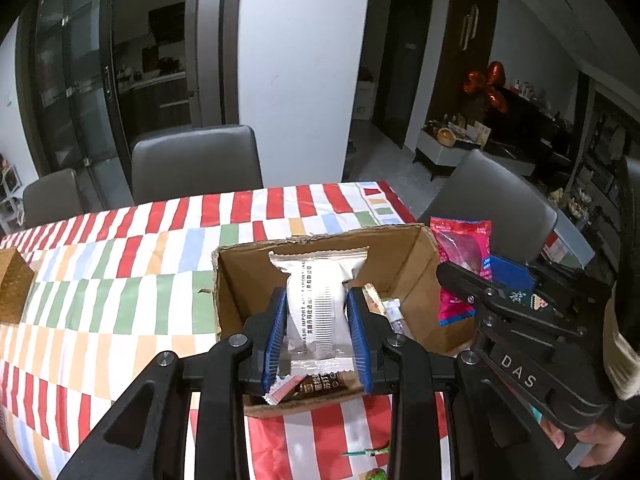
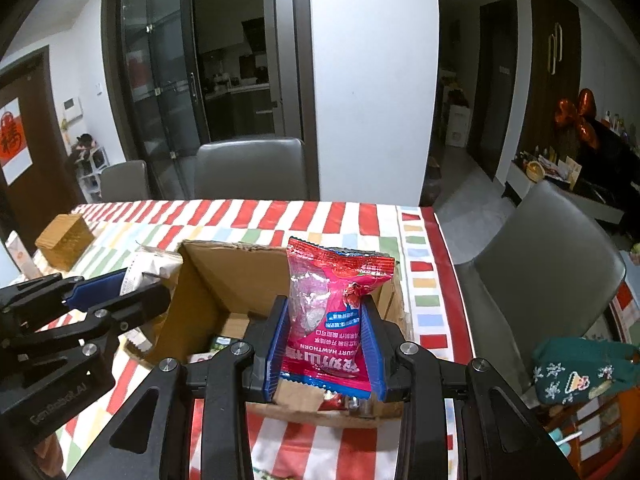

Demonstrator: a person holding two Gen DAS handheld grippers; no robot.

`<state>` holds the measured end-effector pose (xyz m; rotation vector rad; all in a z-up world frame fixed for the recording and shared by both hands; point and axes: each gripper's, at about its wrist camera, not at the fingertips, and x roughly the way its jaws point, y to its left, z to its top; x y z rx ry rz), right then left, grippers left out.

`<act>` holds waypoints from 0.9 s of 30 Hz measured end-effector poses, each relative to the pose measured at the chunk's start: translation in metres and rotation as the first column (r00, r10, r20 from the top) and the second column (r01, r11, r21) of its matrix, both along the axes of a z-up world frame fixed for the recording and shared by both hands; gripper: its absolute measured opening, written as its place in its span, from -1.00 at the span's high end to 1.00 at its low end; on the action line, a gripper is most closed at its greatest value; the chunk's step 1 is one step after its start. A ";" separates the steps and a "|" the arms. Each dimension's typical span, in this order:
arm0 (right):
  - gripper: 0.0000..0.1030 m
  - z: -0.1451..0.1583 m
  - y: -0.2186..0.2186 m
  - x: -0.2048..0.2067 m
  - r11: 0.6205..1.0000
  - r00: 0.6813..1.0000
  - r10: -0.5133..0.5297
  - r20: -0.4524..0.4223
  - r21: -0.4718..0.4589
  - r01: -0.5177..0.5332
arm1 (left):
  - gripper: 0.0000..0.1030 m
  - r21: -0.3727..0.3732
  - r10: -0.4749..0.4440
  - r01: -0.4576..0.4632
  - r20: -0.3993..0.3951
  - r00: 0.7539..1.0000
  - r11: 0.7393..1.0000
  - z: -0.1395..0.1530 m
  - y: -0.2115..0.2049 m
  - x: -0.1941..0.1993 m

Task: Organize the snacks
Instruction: 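Carry both packets over the cardboard box and open both tools, then move both tools back toward the lollipops and candies on the table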

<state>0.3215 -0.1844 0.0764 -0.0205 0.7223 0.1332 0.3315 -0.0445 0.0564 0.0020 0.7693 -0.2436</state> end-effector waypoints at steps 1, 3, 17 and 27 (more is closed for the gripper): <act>0.30 -0.001 -0.001 0.002 1.000 1.000 -0.003 -0.003 0.001 0.003 | 0.27 -0.001 0.007 -0.007 -0.005 1.000 1.000 -0.001 0.001 0.003; 0.14 -0.003 -0.002 0.005 1.000 1.000 -0.016 -0.010 0.005 0.016 | 0.14 0.001 0.024 -0.024 -0.009 1.000 1.000 -0.002 0.004 0.003; 0.07 0.001 -0.004 -0.060 0.999 0.998 0.030 0.050 0.020 -0.031 | 0.01 0.050 -0.040 0.037 0.059 0.997 0.998 -0.004 -0.005 -0.074; 0.07 -0.014 -0.017 -0.114 0.999 0.997 0.040 0.061 0.021 -0.042 | 0.01 0.068 -0.116 0.113 0.034 0.993 0.991 -0.022 -0.028 -0.115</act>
